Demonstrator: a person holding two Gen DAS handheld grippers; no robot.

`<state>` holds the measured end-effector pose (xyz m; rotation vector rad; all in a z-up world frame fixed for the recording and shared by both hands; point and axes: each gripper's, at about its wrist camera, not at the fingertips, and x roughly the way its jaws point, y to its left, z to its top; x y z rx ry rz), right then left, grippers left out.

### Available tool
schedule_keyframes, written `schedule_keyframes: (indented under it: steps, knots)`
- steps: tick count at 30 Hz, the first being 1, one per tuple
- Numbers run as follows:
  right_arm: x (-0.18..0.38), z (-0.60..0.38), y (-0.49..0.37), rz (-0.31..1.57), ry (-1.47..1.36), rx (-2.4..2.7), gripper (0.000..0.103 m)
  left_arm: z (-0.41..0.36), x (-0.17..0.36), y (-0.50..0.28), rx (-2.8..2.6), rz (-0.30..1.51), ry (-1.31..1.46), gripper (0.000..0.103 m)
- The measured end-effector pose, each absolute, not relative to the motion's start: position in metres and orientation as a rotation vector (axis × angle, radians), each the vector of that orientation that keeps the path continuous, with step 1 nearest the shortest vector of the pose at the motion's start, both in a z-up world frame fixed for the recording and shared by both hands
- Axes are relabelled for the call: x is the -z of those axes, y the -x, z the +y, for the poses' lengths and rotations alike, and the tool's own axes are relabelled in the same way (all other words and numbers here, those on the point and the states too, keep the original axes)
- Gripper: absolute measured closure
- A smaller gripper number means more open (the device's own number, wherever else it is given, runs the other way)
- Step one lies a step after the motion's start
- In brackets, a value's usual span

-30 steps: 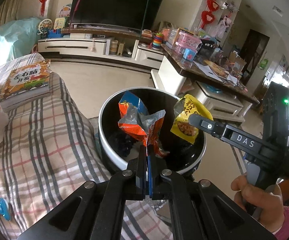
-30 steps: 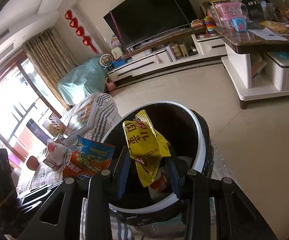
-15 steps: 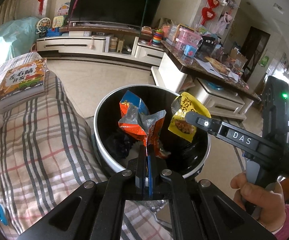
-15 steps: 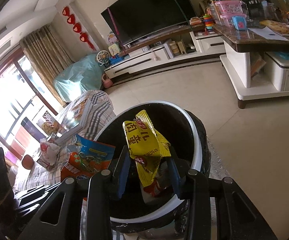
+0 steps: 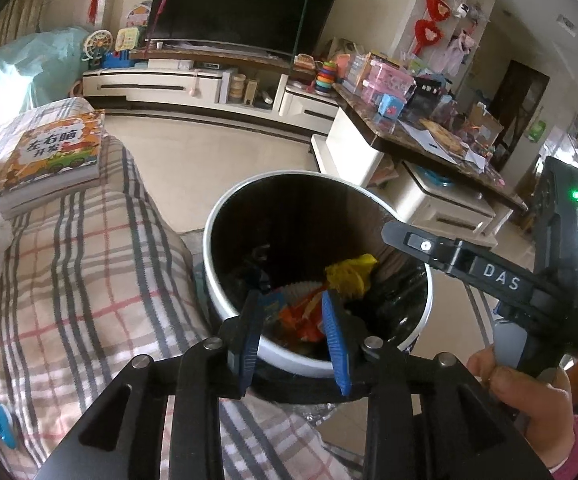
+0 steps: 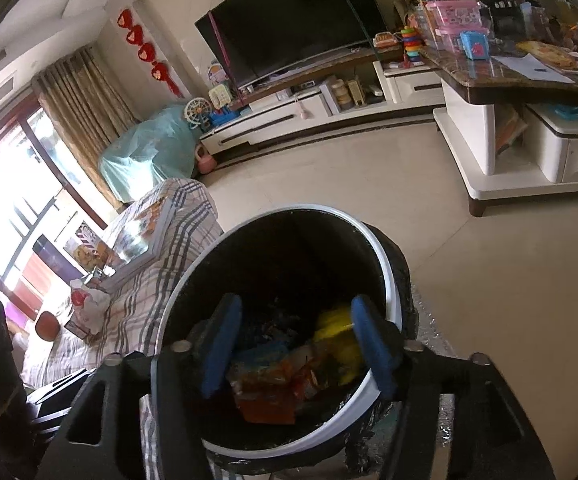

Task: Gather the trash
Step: 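Open both tools to drop the wrappers into the bin, then move both open tools back toward the blue toy and white bag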

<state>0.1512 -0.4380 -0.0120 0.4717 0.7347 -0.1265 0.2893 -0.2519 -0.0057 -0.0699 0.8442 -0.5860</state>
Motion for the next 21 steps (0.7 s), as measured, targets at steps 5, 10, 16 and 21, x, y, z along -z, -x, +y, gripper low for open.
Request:
schedule_keyframes:
  steps: [5, 10, 16, 21]
  knots:
    - [0.005, -0.429, -0.14, 0.706, -0.486, 0.111, 0.022, -0.226, 0.005, -0.273, 0.553, 0.822, 0.099, 0.057]
    - [0.001, -0.41, -0.133, 0.693, -0.485, 0.074, 0.019, -0.194, 0.007, -0.256, 0.516, 0.819, 0.123, 0.054]
    - [0.001, -0.378, -0.128, 0.697, -0.481, 0.009, 0.016, -0.149, 0.01, -0.235, 0.452, 0.825, 0.173, 0.053]
    - [0.003, -0.353, -0.129, 0.716, -0.475, -0.039, 0.015, -0.119, 0.011, -0.216, 0.403, 0.826, 0.206, 0.053]
